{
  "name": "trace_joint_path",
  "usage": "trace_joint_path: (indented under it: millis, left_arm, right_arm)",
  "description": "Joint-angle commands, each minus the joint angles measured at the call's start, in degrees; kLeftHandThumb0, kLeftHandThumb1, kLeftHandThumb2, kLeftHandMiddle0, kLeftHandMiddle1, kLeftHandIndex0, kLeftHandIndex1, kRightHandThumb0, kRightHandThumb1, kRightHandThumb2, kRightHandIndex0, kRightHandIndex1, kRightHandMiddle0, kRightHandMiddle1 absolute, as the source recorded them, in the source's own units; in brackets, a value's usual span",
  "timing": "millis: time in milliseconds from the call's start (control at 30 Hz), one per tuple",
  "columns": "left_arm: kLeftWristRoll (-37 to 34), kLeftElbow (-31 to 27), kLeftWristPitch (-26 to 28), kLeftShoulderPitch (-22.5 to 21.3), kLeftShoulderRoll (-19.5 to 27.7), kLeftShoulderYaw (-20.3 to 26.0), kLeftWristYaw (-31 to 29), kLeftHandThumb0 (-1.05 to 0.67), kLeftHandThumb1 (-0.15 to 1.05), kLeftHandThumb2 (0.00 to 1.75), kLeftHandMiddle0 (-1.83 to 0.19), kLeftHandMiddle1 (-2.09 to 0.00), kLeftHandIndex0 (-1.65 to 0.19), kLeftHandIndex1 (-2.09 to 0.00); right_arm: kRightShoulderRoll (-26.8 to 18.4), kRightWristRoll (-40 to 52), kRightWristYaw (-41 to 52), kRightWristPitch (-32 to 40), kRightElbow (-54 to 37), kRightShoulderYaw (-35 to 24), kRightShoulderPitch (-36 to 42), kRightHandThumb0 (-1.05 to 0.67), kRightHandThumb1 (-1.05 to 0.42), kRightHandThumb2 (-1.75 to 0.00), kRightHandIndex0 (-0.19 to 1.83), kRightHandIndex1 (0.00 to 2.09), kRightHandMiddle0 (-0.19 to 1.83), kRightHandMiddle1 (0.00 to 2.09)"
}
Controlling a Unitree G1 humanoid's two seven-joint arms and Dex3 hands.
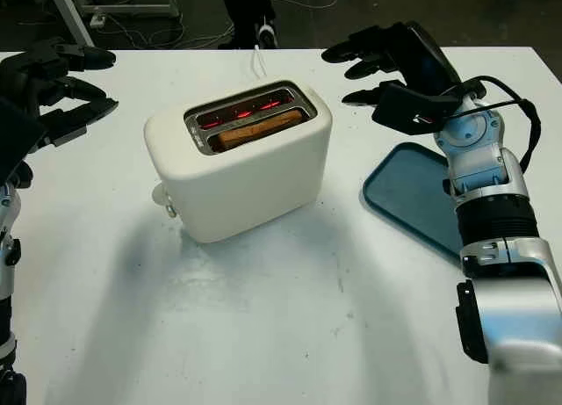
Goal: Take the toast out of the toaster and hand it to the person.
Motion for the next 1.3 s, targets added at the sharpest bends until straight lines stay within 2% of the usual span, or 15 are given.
trace_joint_path:
  millis: [0, 267, 1267]
  left_arm:
    - [-0.33, 0.15, -0.94, -0.25, 0.16, 0.30, -0.32, -0.25, 0.85, 0.00, -0.36, -1.24, -0.55, -0.59]
    - [-1.16, 0.38, -0.76, -0.60, -0.52, -0.01, -0.51, -0.24, 0.86, 0.01, -0.33, -1.30, -0.51, -0.67]
    - [-1.50, -0.53, 0.40, 0.34, -0.55, 0.22, -0.50, -0.23, 0.87, 0.01, -0.29, -1.33, -0.42, -0.81]
  right_arm:
    - [0.49, 0.38, -0.03, -0.74, -0.10, 0.10, -0.50, 0.15, -0.68, 0.00, 0.96, 0.20, 0.95, 0.00]
    - [0.46, 1.61, 1.24, -1.45, 0.22, -0.19, 0.29, 0.20, -0.69, 0.00, 0.95, 0.17, 0.94, 0.00]
    - [0.53, 3.08, 2.12, -2.40, -0.09, -0.82, 0.83, 0.15, -0.69, 0.00, 0.97, 0.11, 0.93, 0.00]
